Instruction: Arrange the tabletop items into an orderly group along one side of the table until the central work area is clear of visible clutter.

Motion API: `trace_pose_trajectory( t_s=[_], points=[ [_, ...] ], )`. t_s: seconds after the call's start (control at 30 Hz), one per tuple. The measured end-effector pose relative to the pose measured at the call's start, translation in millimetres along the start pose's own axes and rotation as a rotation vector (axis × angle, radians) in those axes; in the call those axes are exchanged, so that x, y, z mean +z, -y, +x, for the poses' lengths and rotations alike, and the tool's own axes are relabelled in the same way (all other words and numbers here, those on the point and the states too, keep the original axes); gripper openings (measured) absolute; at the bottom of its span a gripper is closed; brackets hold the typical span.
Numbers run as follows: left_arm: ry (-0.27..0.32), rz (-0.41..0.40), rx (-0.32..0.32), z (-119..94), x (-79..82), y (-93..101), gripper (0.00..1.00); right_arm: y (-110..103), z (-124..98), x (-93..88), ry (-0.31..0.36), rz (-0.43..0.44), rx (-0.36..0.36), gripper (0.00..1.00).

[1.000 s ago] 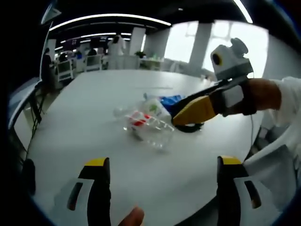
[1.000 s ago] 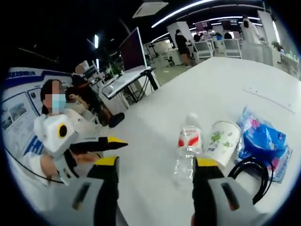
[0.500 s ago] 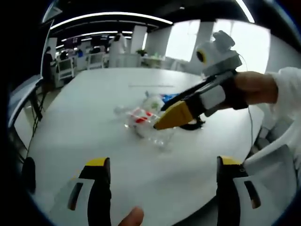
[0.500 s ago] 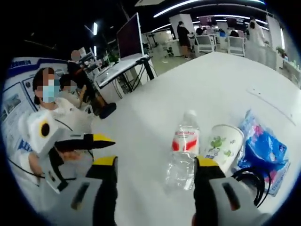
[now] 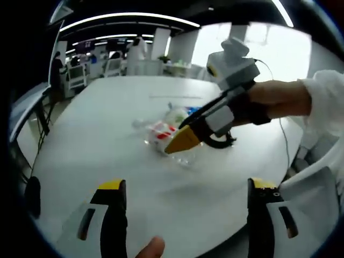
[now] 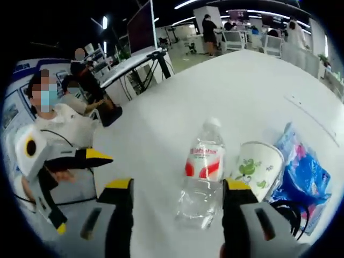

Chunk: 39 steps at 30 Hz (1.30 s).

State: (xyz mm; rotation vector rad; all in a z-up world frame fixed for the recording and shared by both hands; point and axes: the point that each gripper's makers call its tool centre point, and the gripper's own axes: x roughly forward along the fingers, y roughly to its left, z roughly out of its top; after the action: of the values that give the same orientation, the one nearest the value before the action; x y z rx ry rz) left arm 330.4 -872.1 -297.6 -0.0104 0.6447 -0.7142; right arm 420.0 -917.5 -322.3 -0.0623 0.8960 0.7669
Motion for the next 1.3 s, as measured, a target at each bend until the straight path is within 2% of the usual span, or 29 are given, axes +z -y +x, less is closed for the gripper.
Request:
trace_pose_trajectory(
  t_s=[0.07, 0.23, 0.47, 0.73, 0.9, 1.03, 1.3],
  points=[
    [-0.002, -0.003, 0.001, 0, -0.6, -0.6, 0.91, 1, 3, 1.4, -0.003, -0.041, -0.013, 0.66],
    [-0.002, -0.004, 0.005, 0, -1.0, -1.2, 0.90, 1, 13, 8.0, -0.007, -0.054, -0.023, 0.66],
    [-0.009, -0.004, 0.017, -1, -2.9, -3.6, 0.90, 8, 24, 3.9, -0.048, -0.096, -0.033, 0.66],
    [0.007, -0.010, 0.009, -1, 0.3, -1.6, 0.91, 14, 36, 2.2, -0.085, -0.107, -0.064, 0.65],
    [0.011, -0.015, 0.011, -2, 0.9, -2.1, 0.90, 15, 40, 4.4, -0.069, -0.110, -0.075, 0.64],
    [0.011, -0.012, 0.014, -2, 0.7, -2.9, 0.90, 21, 41, 2.9, -0.073, -0.124, -0.091, 0.58],
    [-0.001, -0.012, 0.023, -2, -1.6, -5.4, 0.89, 31, 52, -0.6, -0.083, -0.109, -0.116, 0.55]
  ],
)
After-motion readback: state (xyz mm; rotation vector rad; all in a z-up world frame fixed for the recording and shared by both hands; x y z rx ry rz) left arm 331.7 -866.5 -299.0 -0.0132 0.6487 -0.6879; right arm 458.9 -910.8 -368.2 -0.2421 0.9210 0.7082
